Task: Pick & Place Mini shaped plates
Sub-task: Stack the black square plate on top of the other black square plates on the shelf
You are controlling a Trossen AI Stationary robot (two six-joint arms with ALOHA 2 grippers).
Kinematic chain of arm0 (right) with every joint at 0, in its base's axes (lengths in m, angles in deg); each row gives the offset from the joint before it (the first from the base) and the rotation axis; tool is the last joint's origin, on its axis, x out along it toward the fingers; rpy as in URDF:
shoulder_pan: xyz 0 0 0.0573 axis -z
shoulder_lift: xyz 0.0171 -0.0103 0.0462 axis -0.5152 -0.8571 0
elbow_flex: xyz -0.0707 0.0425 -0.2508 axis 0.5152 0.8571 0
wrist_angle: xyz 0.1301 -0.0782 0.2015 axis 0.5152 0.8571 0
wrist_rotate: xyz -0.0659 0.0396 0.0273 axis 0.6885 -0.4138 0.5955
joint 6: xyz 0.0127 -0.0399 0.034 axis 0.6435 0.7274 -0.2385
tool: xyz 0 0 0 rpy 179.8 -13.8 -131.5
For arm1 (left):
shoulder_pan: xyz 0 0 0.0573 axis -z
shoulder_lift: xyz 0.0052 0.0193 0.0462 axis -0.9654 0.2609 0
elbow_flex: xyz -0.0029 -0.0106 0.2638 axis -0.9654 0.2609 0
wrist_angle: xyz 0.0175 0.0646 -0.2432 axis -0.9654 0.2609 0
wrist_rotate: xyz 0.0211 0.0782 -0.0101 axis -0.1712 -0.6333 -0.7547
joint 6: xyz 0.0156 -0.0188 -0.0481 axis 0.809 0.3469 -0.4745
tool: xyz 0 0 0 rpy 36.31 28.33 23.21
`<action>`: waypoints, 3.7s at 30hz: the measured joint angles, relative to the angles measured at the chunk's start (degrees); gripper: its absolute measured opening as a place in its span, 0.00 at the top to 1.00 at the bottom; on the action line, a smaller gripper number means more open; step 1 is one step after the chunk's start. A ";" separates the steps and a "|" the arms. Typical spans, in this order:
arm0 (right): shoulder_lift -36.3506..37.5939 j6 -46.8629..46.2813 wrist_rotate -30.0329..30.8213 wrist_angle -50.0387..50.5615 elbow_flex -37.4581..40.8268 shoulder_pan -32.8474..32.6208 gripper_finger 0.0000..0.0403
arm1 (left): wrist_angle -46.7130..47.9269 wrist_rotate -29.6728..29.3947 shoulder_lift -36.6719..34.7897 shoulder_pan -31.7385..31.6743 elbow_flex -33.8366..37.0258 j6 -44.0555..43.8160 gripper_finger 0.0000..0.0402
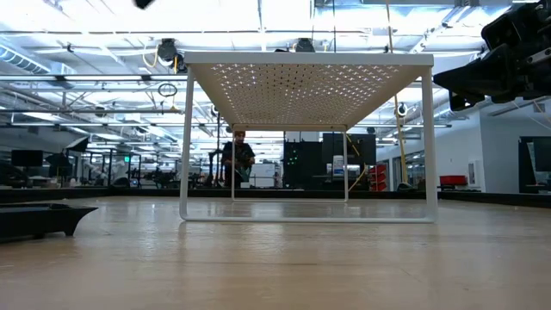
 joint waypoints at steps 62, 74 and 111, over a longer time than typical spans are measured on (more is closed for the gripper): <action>-0.02 -0.01 0.00 0.02 0.00 0.00 1.00 | -8.66 6.45 23.43 -10.17 0.04 8.49 0.67; 0.00 -0.01 0.00 -0.02 -0.02 -0.02 1.00 | -14.44 6.47 23.55 -10.29 0.04 16.23 0.67; -0.02 0.01 0.00 0.00 0.00 0.00 1.00 | -16.93 12.68 26.45 -12.33 0.08 15.90 0.67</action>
